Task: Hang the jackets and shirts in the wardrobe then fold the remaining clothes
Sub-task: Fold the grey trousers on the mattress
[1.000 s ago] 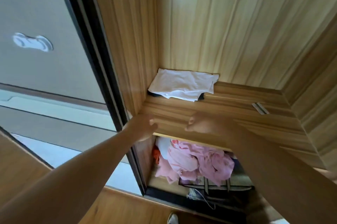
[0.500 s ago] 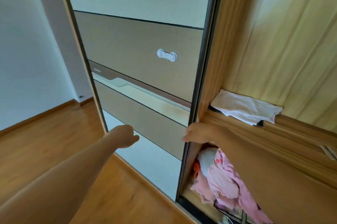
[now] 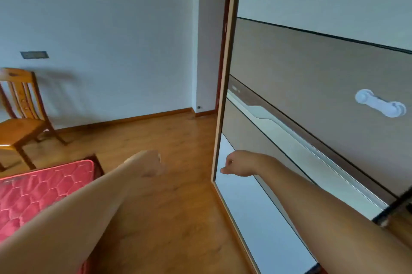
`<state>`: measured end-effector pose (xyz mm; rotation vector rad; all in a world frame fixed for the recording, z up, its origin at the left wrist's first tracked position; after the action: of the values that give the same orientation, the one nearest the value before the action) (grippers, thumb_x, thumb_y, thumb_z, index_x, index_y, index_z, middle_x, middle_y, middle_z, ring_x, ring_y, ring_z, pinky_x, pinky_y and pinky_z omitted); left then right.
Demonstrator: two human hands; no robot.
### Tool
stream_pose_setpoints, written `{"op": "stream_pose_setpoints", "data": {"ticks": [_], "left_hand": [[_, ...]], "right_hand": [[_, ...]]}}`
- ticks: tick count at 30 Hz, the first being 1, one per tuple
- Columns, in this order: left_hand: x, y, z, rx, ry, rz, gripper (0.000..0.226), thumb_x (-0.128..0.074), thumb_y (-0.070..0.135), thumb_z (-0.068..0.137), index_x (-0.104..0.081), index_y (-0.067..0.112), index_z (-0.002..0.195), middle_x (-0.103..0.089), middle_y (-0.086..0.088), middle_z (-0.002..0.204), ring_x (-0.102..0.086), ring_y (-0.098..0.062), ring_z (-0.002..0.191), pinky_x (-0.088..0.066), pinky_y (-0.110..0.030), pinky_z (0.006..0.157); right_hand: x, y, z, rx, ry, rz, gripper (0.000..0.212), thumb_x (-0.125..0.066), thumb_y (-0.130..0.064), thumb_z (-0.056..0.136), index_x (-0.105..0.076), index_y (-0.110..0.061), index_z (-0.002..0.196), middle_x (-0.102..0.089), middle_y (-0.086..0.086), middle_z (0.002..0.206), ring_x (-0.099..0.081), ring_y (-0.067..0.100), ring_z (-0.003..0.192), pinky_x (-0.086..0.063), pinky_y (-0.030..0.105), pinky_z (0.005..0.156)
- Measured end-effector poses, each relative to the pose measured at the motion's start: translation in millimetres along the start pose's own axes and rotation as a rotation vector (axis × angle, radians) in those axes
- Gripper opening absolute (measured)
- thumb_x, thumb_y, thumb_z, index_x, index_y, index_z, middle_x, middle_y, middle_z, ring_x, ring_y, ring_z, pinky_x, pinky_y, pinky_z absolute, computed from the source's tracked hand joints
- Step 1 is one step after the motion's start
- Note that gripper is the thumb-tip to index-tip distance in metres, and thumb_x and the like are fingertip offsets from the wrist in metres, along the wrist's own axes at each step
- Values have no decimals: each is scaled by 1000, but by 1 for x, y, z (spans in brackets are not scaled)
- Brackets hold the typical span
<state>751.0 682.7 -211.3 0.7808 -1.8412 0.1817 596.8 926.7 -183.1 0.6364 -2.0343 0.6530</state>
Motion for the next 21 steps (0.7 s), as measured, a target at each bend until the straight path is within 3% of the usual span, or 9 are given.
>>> {"op": "stream_pose_setpoints", "data": {"ticks": [2,6,11,15,21], "left_hand": [[14,-24,21,76,34,66,53,-44,51,102,-59,11,133,-62,-4,129,-59,-21,115,-48,-33,101],[46,-55,57,196,60,102,54,-43,47,103,-58,9,137,-59,-7,138,-55,-27,126,-45,-35,104],[84,-103,90,329,150,-19,44,-49,43,99,-66,9,122,-67,-10,123,-62,-29,112,-51,-36,93],[109,-145,108,407,183,-94,41,-50,43,97,-68,9,113,-67,-4,104,-66,-24,97,-53,-33,75],[136,-223,136,541,236,-190,37,-53,39,99,-67,12,119,-67,-5,113,-65,-19,96,-58,-36,85]], "right_hand": [[15,-17,40,47,-7,-21,47,-51,-53,99,-62,-16,126,-64,5,124,-61,21,107,-50,35,93],[58,-53,115,162,-13,-73,48,-52,-52,99,-61,-17,130,-61,3,126,-59,21,108,-48,33,88],[106,-95,198,282,-35,-149,49,-52,-53,99,-62,-19,133,-60,1,133,-58,20,114,-49,36,97],[132,-140,263,361,-32,-206,48,-53,-54,98,-63,-21,131,-62,0,131,-60,19,112,-51,39,100],[146,-240,358,500,-78,-300,44,-54,-52,98,-64,-21,129,-63,-1,129,-60,16,111,-51,36,98]]}}
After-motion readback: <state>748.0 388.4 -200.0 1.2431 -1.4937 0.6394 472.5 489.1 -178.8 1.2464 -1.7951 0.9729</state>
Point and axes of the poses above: each hand's wrist, its own z-axis towards the middle knuckle, its own x-axis out of the back of the hand, y = z × x, the point moved 1 cm from there along z, towards the middle knuckle
